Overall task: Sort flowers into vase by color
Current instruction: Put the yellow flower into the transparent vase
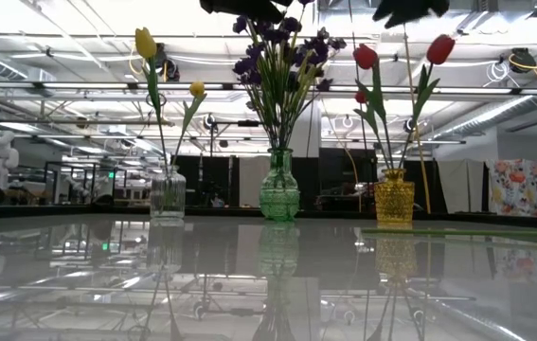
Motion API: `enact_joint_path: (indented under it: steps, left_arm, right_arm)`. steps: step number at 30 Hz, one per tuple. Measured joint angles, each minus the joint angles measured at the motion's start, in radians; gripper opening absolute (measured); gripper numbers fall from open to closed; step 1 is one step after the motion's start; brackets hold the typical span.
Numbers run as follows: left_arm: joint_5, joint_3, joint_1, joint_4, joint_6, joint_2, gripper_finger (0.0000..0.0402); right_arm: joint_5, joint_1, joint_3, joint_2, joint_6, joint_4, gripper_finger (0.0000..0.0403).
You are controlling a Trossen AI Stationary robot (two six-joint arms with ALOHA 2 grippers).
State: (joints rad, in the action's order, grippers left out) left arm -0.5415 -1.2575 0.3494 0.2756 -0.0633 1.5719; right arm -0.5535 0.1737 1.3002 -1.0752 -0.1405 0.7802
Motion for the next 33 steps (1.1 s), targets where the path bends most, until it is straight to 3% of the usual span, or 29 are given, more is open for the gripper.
enact_joint_path:
  steps: [8,16,26,33]
  left_arm:
    - [0.065,0.000,0.000,-0.171,0.072,0.015,0.0267]
    - [0.135,-0.024,-0.016,-0.294,0.149,0.112,0.0267]
    - [0.299,-0.205,-0.054,-0.269,0.231,0.363,0.0243]
    - [0.308,-0.261,-0.106,-0.289,0.232,0.520,0.0226]
  right_arm:
    - [0.141,-0.185,0.120,0.124,0.003,0.081,0.0242]
    - [0.135,-0.451,0.120,0.189,-0.053,0.085,0.0222]
    - [0.160,-0.693,0.011,0.166,-0.013,0.034,0.0202]
    - [0.083,-0.811,-0.097,0.168,-0.099,0.045,0.0186]
